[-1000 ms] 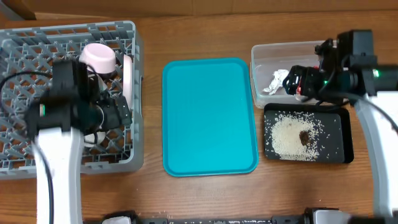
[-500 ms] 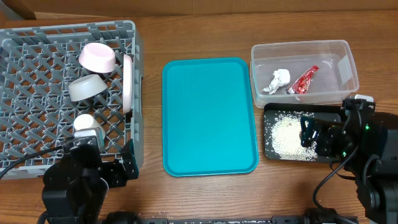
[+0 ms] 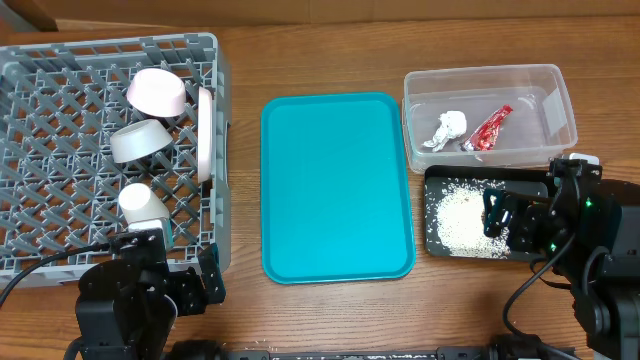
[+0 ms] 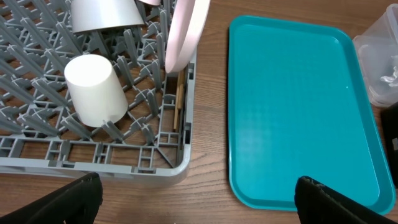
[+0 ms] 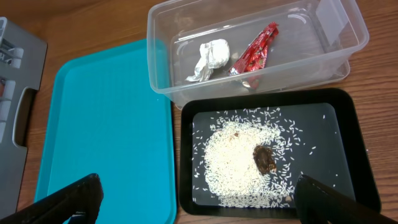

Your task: Sort waste into correct bins and load items into the dishwasher

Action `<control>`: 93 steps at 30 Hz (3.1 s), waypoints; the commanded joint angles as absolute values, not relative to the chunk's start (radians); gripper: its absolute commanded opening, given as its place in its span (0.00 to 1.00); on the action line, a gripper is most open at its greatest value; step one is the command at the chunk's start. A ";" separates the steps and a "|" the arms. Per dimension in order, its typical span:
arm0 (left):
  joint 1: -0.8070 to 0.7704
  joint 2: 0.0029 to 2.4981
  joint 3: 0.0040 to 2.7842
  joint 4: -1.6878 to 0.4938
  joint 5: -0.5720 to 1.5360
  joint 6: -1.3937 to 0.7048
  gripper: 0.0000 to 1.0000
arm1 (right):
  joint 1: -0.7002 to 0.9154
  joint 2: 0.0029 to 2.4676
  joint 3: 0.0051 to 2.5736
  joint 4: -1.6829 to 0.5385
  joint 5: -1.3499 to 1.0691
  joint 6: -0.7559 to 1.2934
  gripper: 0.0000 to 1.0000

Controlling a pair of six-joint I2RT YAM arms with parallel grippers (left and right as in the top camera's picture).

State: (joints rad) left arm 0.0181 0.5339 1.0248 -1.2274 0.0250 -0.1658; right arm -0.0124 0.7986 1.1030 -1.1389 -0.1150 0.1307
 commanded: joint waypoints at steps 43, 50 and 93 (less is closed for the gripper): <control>0.012 0.522 1.017 -1.227 0.019 -0.180 1.00 | 0.031 0.005 0.008 -0.074 -0.105 0.029 1.00; 0.012 0.522 1.017 -1.227 0.019 -0.179 1.00 | 0.031 0.005 0.008 -0.074 -0.105 0.029 1.00; -0.066 0.012 0.006 -0.078 0.034 -0.119 1.00 | 0.031 0.005 0.008 -0.074 -0.105 0.029 1.00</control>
State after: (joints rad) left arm -0.0593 0.0177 0.0082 -0.0753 0.0326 -0.1387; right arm 0.0269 0.0147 0.0181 -0.0788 -0.1070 0.0288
